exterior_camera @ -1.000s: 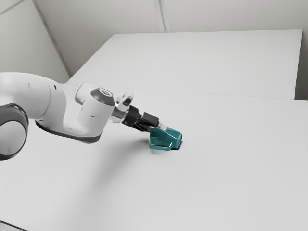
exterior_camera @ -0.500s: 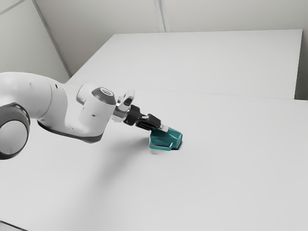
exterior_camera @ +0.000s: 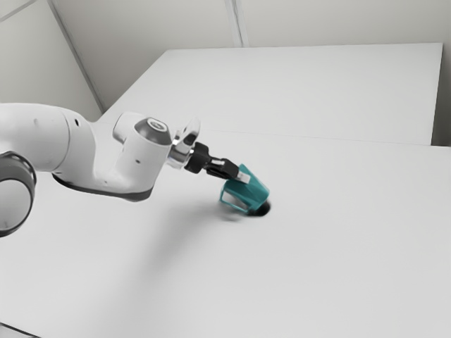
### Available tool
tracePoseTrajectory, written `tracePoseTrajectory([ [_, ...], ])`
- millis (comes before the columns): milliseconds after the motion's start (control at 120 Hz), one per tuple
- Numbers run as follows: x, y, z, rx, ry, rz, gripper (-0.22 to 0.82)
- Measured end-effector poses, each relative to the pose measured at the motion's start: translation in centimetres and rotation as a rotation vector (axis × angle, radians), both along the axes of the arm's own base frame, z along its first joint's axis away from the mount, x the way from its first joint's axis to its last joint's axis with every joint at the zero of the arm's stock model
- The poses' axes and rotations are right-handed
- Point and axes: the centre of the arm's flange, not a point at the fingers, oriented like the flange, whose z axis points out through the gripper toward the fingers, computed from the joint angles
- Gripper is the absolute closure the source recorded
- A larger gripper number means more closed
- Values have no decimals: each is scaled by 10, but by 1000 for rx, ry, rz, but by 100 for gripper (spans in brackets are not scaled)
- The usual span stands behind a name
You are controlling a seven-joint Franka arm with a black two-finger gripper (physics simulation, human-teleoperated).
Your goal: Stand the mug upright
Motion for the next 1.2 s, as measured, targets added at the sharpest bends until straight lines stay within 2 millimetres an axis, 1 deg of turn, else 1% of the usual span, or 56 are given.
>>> tracePoseTrajectory([
  [142,-1,-8,16,17,-24,-13,76],
  [208,-2,-9,28,42,-40,-27,76],
  [367,-7,-2,62,143,-66,-61,78],
  [450,-8,6,73,206,-57,-71,78],
  [667,-6,28,74,326,31,-64,78],
  [742,4,33,83,363,47,-63,78],
  [858,15,38,91,423,85,-61,78],
  [958,26,45,80,464,145,-45,78],
  [1033,38,47,80,501,178,-41,78],
  [1108,46,49,77,533,221,-33,78],
  [1200,49,50,71,570,285,-26,78],
])
